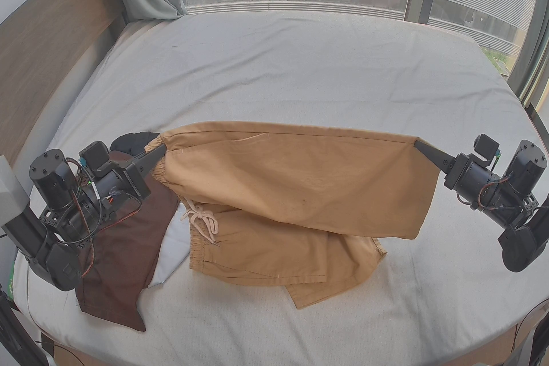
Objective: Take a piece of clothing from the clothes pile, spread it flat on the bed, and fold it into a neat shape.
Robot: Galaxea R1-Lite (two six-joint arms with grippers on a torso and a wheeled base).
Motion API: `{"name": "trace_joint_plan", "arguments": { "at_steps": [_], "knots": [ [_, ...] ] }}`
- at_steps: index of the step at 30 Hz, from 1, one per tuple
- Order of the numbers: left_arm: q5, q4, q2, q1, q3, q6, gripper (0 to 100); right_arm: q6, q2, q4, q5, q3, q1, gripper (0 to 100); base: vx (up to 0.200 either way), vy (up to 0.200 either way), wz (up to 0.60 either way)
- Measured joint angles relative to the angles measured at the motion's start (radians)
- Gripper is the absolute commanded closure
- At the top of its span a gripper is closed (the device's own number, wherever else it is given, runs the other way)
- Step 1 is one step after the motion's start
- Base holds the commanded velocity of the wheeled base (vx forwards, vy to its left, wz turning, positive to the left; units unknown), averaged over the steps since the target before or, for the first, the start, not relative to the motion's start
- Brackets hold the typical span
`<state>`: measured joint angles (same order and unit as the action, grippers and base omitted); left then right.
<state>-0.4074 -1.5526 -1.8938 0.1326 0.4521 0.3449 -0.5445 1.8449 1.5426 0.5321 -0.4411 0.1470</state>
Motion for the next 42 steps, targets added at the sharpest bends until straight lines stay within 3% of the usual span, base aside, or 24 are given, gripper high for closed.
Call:
{"name": "trace_joint_plan", "arguments": {
  "at_steps": [42],
  "knots": [
    [0.009, 0.000, -0.030, -0.008, 0.019, 0.011, 100, 0.005, 0.034, -0.001, -0.006, -0.062, -0.001, 100, 0.000, 0.000, 0.00]
  ]
}}
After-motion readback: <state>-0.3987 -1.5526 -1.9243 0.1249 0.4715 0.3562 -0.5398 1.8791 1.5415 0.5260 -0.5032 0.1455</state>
